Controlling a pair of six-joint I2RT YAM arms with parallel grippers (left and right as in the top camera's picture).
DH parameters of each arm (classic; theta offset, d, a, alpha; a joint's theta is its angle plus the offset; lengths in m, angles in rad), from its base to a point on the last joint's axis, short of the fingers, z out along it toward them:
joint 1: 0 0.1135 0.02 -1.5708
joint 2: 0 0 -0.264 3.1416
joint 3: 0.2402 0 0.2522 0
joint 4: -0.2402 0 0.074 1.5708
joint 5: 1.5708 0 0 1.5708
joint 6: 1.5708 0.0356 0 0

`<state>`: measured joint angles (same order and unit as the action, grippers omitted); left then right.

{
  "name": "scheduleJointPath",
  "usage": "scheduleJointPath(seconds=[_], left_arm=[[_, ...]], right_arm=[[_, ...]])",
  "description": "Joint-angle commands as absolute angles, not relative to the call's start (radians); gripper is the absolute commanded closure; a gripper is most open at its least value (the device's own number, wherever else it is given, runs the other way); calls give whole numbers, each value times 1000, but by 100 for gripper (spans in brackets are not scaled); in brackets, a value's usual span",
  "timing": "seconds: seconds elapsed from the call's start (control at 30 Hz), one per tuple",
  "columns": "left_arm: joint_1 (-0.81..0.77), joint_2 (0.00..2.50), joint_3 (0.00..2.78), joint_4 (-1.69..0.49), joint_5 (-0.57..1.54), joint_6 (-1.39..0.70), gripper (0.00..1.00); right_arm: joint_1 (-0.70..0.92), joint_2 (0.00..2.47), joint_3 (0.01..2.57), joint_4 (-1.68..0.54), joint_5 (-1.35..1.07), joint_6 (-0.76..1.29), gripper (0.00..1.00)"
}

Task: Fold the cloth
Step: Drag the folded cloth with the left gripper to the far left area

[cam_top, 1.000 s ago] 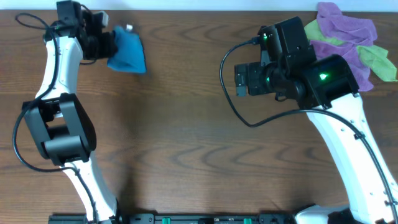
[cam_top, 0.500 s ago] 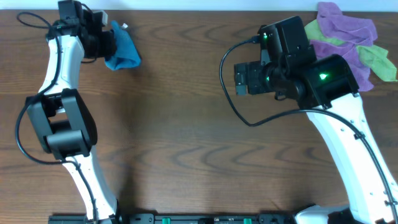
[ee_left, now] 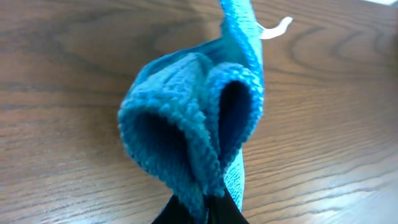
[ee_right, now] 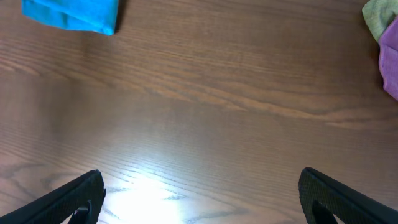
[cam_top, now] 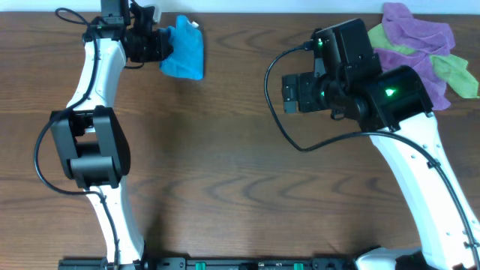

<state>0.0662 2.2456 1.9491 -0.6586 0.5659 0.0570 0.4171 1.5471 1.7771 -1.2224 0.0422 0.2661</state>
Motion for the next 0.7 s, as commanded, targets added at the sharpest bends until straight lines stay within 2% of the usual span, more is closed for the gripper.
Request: scheduleJointPath(seconds=[0.0,0.1,0.3,0.67], left_arm=[[112,2256,1972,-671,471,72,94],[139,2284,1972,-698,401,83,94],[182,2400,1972,-729,423,83,95],[186,2422,1972,-672,321,107,94]], right_arm=[[413,1536,1774,-1223,56,257,1],[413,1536,1774,-1223,56,257,1],[413,1536,1774,-1223,56,262,1],[414,1536,1774,-1223,52,276,1]])
